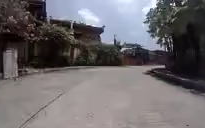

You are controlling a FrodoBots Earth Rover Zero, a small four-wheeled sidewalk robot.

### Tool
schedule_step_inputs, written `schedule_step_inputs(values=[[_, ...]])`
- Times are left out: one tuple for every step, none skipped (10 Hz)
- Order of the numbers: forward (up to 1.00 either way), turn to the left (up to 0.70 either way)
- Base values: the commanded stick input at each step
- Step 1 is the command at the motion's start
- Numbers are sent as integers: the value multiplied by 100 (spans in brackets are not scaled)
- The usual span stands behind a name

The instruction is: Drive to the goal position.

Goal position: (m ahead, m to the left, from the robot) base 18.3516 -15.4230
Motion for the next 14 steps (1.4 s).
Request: schedule_step_inputs(values=[[100,0],[100,0],[100,0],[100,0],[100,-2],[100,-7],[100,-26],[100,-39],[100,-40],[100,-40],[100,-40],[100,-30],[100,-16],[100,-3]])
